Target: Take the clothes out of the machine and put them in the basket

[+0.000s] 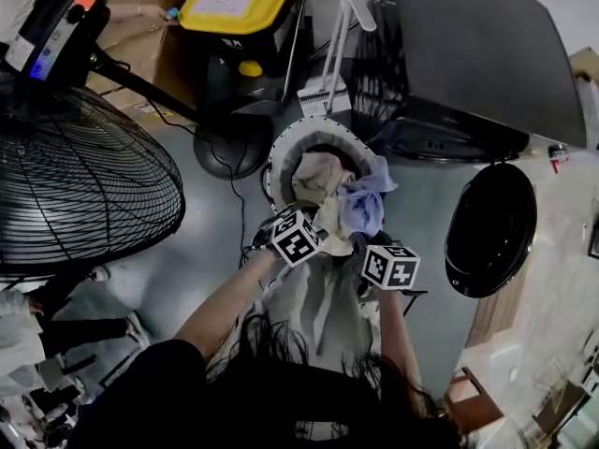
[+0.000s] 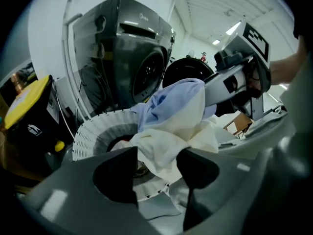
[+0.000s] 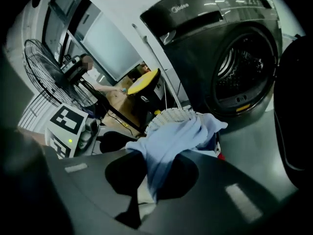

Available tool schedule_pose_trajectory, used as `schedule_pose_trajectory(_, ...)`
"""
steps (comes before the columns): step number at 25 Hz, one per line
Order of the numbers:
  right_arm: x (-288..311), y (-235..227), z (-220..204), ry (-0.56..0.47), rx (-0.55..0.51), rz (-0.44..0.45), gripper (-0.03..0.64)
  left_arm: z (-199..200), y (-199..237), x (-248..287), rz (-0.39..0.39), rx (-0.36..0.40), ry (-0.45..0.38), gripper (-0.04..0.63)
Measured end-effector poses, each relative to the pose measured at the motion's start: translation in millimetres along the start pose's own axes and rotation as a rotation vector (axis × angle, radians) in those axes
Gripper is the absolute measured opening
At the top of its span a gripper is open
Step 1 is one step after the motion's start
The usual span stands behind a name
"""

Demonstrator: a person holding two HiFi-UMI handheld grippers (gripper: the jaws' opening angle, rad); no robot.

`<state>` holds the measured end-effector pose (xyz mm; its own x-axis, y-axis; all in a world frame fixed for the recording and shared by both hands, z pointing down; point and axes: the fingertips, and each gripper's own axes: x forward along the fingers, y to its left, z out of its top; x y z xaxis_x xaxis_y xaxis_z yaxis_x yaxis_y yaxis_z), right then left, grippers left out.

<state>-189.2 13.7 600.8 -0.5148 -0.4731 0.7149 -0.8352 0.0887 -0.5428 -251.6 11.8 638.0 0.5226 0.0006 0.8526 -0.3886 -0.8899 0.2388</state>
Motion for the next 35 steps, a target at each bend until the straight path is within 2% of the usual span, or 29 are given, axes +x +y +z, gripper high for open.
schedule_pose_trajectory(2,16.8,-11.2,-13.2,0.039,-0.008,-0.029,0.048,-12.6,-0.3,11.7,-0.027,0.009,0.041,0.289)
schedule_pose_trajectory(4,30.6,-21.1,-24.2,0.056,0.019,-0.043,0.048,-20.5,-1.2,17.0,-0.047,0.014,0.061,0.321)
schedule_pose_trajectory(8,54.8,-39.4,-49.5,0.101,0.083,-0.063,0.048,-32.4,-0.8,19.7,-0.053,-0.001,0.083,0.324)
schedule_pose_trajectory(13,88.7,-52.8,-83.8,0.238,-0.010,-0.086,0.049,-42.3,8.1,16.2,-0.028,-0.049,0.085,0.322)
schedule_pose_trajectory(17,104.2,-54.7,-95.7,0.272,-0.063,-0.079,0.057,-48.0,11.5,13.9,-0.014,-0.096,0.073,0.322)
schedule_pose_trajectory(18,105.8,-54.1,-95.6,0.277,-0.075,-0.074,0.099,-48.6,12.2,13.9,-0.013,-0.106,0.072,0.321)
schedule_pose_trajectory(20,106.7,-51.5,-93.3,0.290,-0.090,-0.053,0.309,-47.7,14.8,14.4,-0.006,-0.116,0.068,0.321)
schedule_pose_trajectory(21,105.5,-51.4,-90.9,0.291,-0.092,-0.050,0.322,-46.5,16.3,14.7,-0.001,-0.118,0.066,0.321)
schedule_pose_trajectory(29,75.3,-46.3,-50.7,0.158,-0.082,-0.020,0.299,-24.3,26.4,6.9,0.053,-0.144,0.013,0.314)
schedule_pose_trajectory(35,41.1,-21.0,-14.0,0.036,-0.083,0.033,0.268,1.4,20.4,-11.8,0.082,-0.124,-0.061,0.296)
